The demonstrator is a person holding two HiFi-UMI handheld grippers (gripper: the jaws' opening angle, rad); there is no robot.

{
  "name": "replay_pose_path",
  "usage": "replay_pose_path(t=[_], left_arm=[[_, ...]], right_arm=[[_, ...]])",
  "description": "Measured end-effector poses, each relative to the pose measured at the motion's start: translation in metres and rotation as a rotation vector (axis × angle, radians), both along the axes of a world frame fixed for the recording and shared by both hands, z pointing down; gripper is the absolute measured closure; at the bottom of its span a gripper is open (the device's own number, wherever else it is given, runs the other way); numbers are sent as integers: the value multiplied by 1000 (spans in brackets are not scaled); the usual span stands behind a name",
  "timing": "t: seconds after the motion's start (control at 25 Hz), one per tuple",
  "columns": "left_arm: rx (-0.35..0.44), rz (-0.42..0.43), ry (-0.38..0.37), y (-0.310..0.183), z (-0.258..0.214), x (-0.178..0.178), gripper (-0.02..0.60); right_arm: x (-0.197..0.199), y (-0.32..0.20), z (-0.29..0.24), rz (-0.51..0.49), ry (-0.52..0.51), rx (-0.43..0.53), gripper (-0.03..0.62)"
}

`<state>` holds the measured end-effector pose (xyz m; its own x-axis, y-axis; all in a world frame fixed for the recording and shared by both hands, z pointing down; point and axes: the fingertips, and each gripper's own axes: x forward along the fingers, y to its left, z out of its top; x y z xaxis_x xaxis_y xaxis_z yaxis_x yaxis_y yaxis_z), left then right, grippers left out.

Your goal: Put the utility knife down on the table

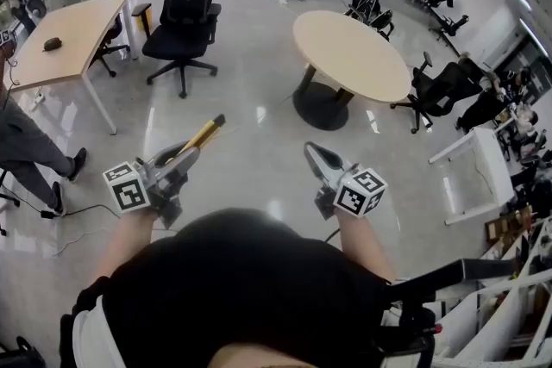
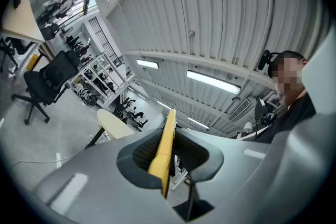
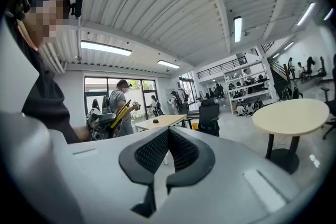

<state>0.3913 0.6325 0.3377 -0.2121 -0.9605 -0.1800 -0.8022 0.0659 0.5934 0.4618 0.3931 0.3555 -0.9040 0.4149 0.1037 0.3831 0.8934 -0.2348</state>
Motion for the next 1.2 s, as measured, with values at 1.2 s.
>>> replay_pose_path(t=[1.2], left_arm=[[17,12,82,65,36,-56,508]], right_arm=[[-40,58,24,38,73,0,579]])
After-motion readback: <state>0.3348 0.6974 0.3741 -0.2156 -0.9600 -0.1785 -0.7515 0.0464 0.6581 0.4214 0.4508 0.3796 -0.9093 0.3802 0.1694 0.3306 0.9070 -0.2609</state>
